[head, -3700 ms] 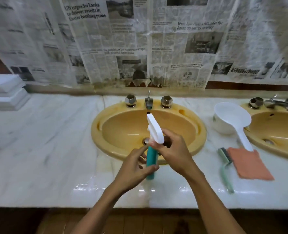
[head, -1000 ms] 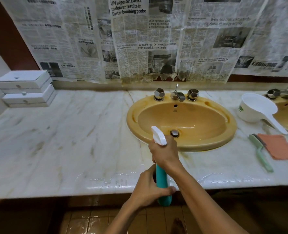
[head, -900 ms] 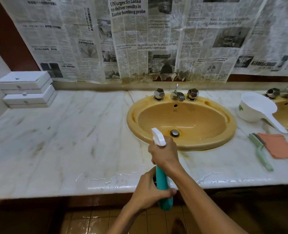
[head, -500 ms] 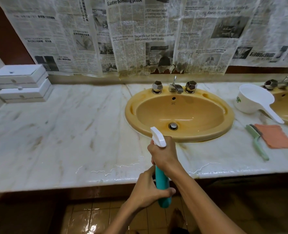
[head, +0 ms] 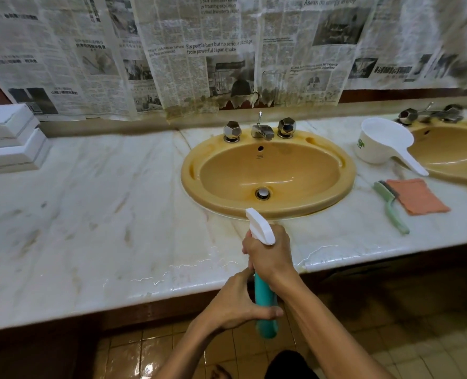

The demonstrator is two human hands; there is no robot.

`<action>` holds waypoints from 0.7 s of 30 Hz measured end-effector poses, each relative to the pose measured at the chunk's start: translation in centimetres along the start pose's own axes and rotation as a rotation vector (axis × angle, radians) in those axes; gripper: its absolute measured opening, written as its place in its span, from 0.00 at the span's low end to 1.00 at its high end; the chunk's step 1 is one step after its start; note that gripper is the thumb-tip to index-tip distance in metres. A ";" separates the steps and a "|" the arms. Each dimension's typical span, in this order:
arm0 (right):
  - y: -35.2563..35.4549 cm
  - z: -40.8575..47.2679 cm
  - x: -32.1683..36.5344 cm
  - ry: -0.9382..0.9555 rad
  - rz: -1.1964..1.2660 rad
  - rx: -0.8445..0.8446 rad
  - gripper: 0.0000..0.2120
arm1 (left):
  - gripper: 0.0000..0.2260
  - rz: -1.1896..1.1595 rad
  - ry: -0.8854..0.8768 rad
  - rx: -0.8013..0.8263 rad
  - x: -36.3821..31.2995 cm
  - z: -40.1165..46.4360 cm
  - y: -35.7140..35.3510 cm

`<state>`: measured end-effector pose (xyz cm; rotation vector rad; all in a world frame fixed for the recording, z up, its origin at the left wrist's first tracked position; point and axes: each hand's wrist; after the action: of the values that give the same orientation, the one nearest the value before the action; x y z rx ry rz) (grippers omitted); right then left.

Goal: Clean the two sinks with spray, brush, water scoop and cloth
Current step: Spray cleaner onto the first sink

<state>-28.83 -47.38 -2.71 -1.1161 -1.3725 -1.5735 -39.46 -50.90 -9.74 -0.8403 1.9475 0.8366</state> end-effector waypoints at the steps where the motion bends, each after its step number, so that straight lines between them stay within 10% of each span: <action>1: 0.1 -0.1 -0.1 0.004 -0.004 -0.005 0.05 | 0.30 -0.008 -0.005 0.010 -0.2 0.0 -0.1; 21: 5.0 -1.0 -4.0 -0.062 -0.063 -0.028 0.05 | 0.31 0.066 -0.007 0.262 -1.4 3.5 -3.9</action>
<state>-22.93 -49.04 -4.88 -1.1567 -1.4433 -1.6192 -34.29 -49.94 -10.96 -0.6205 2.0334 0.6036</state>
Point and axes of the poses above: each hand's wrist, its own z-axis towards the middle knuckle, its own y-axis out of the back of the hand, x = y × z, and after that the axes turned 10 degrees about y, right-handed
